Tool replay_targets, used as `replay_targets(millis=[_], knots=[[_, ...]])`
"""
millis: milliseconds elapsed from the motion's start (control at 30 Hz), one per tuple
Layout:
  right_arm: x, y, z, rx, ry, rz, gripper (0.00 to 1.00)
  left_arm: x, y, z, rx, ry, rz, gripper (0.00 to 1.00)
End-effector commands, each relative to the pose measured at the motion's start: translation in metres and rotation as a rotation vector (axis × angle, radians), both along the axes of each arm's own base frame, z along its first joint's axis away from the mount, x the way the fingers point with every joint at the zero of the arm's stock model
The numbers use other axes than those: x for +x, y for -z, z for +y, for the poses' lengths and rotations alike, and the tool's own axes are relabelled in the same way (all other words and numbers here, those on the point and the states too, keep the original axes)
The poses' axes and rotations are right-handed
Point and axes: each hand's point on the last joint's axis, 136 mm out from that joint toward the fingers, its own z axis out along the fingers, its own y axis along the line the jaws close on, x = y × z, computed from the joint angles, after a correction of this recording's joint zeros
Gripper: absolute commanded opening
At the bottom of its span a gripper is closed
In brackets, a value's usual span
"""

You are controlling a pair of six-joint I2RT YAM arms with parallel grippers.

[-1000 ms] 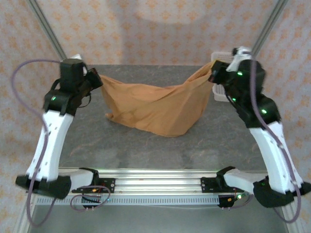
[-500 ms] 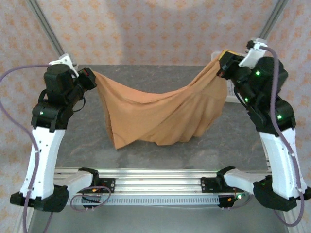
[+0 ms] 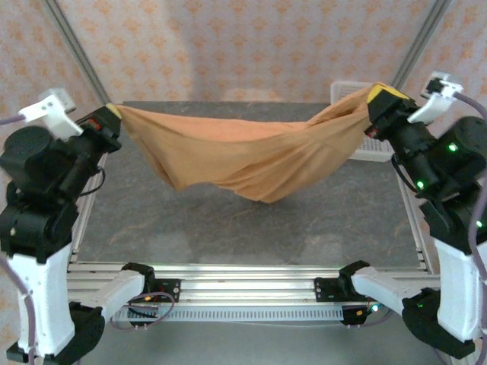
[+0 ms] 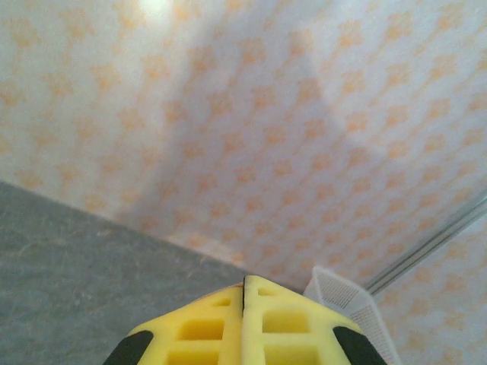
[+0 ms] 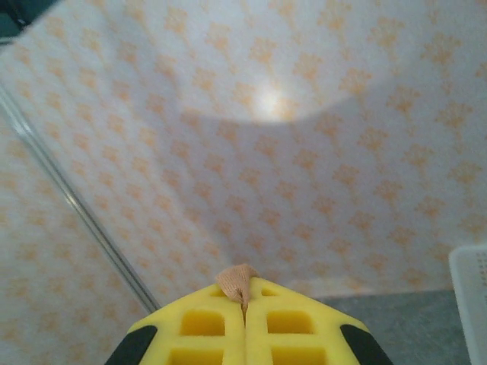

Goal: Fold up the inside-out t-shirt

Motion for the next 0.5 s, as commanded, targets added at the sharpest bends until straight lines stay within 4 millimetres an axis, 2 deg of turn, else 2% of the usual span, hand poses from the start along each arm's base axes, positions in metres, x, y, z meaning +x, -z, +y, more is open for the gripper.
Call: replay_targets(millis=[0,100,200,333,467], knots=[[-0.022,-0.022,0.0,0.015,-0.047,-0.079,0.0,-0.013,-0.015,0.006,0.009,-0.024,-0.051,0.0],[-0.02,-0.025,-0.005,0.016,-0.015,-0.085,0.0,-0.015,-0.025,0.009,0.02,-0.042,-0.073,0.0],[0.001,-0.018,-0.006,-0.014,0.036,-0.054,0.0,0.006,-0.017,0.005,0.036,-0.033,-0.035,0.0],[0.054,0.012,0.004,-0.093,0.102,0.031,0.0,0.065,0.024,-0.007,0.064,0.0,0.092,0.0],[0.126,0.066,0.02,-0.21,0.173,0.164,0.0,0.147,0.094,-0.014,0.119,-0.001,0.282,0.0]])
